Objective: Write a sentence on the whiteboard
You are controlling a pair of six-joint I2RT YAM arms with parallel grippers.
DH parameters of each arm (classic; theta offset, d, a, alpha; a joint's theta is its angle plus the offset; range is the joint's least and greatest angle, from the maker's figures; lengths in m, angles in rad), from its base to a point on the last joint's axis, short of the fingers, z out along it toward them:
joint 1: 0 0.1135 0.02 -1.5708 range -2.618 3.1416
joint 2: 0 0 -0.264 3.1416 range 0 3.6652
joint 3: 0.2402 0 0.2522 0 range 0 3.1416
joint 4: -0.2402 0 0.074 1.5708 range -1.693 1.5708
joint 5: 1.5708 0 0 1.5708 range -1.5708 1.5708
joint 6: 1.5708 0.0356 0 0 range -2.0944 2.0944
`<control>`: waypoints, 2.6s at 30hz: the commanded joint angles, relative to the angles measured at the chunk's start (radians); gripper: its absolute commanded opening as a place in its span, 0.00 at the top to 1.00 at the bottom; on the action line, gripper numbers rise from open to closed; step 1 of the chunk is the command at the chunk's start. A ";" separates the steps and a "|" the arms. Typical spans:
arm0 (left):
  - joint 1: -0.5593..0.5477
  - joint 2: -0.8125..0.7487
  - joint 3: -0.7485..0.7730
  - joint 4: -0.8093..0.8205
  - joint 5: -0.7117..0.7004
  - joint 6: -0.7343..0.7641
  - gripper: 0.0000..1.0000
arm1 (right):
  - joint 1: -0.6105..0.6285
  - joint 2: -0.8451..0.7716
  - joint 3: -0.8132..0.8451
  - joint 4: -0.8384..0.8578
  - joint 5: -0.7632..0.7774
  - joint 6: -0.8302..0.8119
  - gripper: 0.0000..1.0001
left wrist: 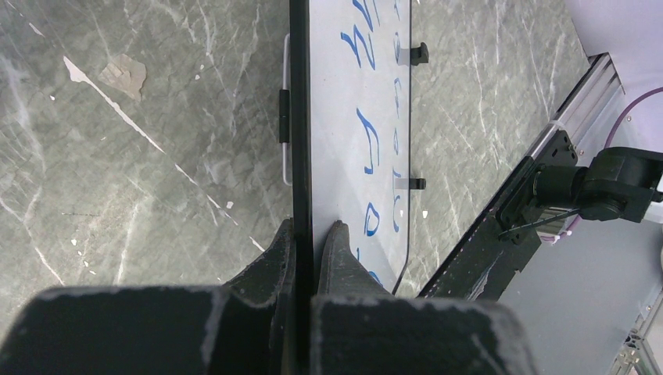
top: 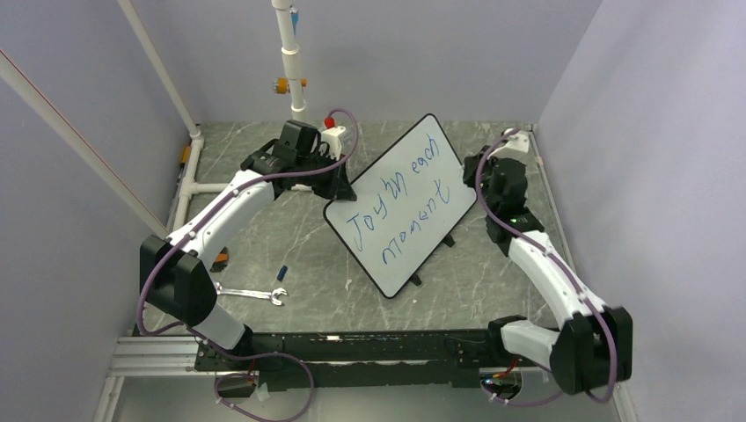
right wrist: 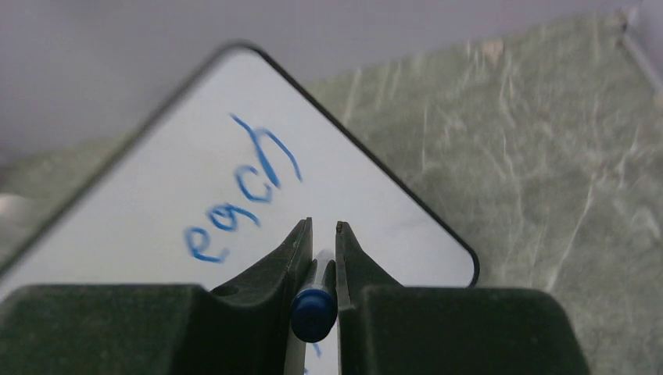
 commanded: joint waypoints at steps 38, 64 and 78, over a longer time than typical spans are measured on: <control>-0.122 0.051 0.063 -0.233 -0.170 0.272 1.00 | 0.011 -0.590 0.031 -0.373 -0.051 0.080 1.00; -0.178 0.122 0.010 -0.299 -0.399 0.241 1.00 | 0.012 -0.619 0.012 -0.411 -0.036 0.065 1.00; -0.136 0.017 -0.080 -0.324 -0.353 0.288 1.00 | 0.011 -0.604 -0.013 -0.400 -0.038 0.086 1.00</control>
